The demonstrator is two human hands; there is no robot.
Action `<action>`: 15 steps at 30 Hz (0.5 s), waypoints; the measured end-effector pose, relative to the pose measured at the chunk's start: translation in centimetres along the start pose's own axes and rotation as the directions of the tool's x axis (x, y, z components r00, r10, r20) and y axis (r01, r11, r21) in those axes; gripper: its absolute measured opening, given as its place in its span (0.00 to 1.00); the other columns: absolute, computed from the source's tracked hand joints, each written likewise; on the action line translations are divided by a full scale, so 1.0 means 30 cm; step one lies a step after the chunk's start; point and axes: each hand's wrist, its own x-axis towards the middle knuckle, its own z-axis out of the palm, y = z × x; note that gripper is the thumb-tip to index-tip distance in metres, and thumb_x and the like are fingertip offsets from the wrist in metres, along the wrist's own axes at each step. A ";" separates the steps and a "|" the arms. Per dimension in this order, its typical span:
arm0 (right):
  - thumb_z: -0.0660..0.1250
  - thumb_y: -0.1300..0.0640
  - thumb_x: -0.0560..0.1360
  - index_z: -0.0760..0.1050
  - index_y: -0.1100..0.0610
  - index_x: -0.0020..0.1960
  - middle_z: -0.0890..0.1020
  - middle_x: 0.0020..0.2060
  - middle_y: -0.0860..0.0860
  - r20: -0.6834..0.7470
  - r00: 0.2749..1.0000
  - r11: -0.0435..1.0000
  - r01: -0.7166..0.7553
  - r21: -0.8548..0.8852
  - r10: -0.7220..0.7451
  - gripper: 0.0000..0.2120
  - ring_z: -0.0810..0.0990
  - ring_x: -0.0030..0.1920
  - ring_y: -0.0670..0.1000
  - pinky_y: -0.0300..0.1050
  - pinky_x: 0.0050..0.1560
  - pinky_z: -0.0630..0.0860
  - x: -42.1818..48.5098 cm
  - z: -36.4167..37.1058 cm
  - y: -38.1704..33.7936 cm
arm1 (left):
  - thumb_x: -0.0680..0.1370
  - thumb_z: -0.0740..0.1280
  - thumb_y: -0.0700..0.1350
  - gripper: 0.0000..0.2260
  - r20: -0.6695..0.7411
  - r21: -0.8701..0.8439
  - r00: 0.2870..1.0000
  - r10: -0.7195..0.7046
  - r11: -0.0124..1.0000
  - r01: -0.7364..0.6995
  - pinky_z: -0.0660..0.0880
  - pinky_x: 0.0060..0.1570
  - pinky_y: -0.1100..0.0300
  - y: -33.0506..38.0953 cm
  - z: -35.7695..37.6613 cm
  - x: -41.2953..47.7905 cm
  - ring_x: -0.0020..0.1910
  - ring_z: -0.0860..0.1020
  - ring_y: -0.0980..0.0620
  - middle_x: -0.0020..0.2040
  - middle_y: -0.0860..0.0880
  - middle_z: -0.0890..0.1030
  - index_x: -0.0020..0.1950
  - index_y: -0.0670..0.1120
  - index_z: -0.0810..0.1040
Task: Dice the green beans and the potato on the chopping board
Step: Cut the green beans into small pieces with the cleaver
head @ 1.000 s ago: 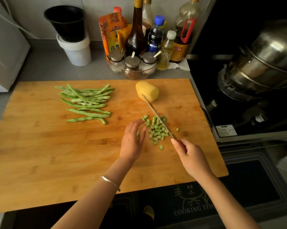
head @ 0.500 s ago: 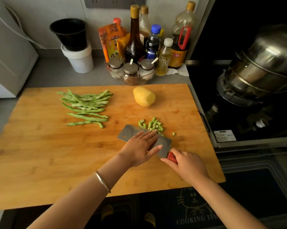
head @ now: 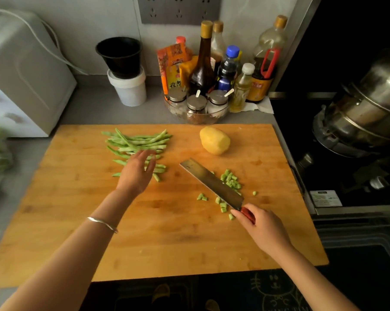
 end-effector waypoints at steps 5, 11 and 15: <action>0.57 0.36 0.75 0.73 0.48 0.38 0.70 0.24 0.48 -0.043 0.994 0.979 -0.088 0.182 0.097 0.18 0.66 0.22 0.45 0.38 0.25 0.57 0.062 0.036 -0.077 | 0.76 0.69 0.49 0.25 0.358 0.352 0.930 0.082 0.911 -0.216 0.64 0.66 0.51 -0.161 -0.026 0.054 0.70 0.64 0.44 0.70 0.47 0.69 0.72 0.50 0.67; 0.56 0.33 0.71 0.75 0.55 0.39 0.70 0.23 0.50 -0.057 0.972 0.865 -0.176 0.470 0.229 0.25 0.66 0.23 0.47 0.46 0.29 0.60 0.082 0.082 -0.189 | 0.78 0.64 0.53 0.23 0.413 0.455 0.883 0.225 0.789 -0.414 0.59 0.66 0.56 -0.173 -0.015 0.116 0.69 0.62 0.47 0.69 0.48 0.68 0.72 0.50 0.66; 0.57 0.40 0.77 0.69 0.61 0.37 0.65 0.22 0.52 0.125 0.942 0.595 -0.296 0.747 0.312 0.24 0.62 0.19 0.48 0.41 0.21 0.57 0.050 0.136 -0.291 | 0.80 0.62 0.49 0.16 0.480 0.336 0.857 0.185 0.864 -0.375 0.64 0.60 0.55 -0.168 0.013 0.081 0.66 0.67 0.46 0.66 0.47 0.68 0.67 0.48 0.68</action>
